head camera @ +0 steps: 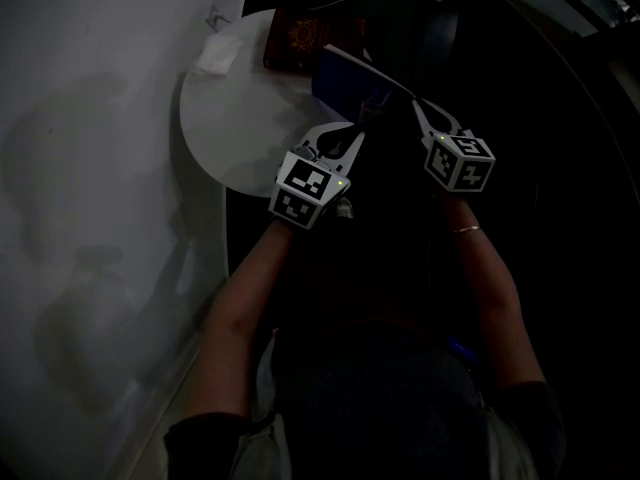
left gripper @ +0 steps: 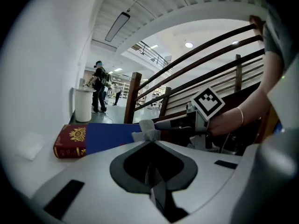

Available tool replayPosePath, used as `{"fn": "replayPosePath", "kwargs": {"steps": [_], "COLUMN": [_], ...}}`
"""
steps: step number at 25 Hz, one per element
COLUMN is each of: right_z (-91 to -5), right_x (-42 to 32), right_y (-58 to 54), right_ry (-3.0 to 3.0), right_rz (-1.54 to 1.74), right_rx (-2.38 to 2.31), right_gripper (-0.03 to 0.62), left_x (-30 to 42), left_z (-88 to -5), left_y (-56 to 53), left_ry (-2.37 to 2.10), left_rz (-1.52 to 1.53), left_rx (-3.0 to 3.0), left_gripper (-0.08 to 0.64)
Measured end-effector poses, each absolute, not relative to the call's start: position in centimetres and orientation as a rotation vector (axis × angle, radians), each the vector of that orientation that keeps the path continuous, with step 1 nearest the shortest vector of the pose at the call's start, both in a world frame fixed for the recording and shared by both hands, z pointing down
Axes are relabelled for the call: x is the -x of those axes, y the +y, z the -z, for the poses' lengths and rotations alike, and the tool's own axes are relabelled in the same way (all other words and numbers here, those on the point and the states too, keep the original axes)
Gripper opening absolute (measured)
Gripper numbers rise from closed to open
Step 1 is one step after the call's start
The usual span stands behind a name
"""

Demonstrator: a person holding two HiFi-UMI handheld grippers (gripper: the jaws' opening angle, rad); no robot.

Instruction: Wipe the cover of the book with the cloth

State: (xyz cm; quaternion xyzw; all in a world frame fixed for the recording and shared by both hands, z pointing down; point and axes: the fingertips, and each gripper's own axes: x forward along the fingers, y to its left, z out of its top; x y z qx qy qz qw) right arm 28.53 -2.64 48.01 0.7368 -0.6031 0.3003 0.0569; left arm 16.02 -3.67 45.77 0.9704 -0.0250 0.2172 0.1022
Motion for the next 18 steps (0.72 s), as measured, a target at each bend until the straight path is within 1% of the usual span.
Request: {"fn": "replayPosePath", "kwargs": {"steps": [4,9,18], "right_z": [-48.1,-48.4,-48.9], "right_x": [-28.4,-28.6,-29.1], "right_y": [-2.6,-2.4,-2.6], "right_ry": [-1.827,-1.819,-1.788], "right_rz": [-0.91,-0.922,-0.957], "right_rx": [-2.245,-2.261,-2.265], "right_gripper": [0.031,0.031,0.031], "left_x": [-18.0,-19.2,-16.4], "left_z": [-48.4,-51.5,-55.0], "left_y": [-3.5,-6.6,-15.4], "left_ry": [-0.029,-0.158,-0.527], "left_rz": [-0.697,-0.796,-0.818], "left_rx": [-2.837,-2.793,-2.627], "left_gripper": [0.026,0.026,0.025]}}
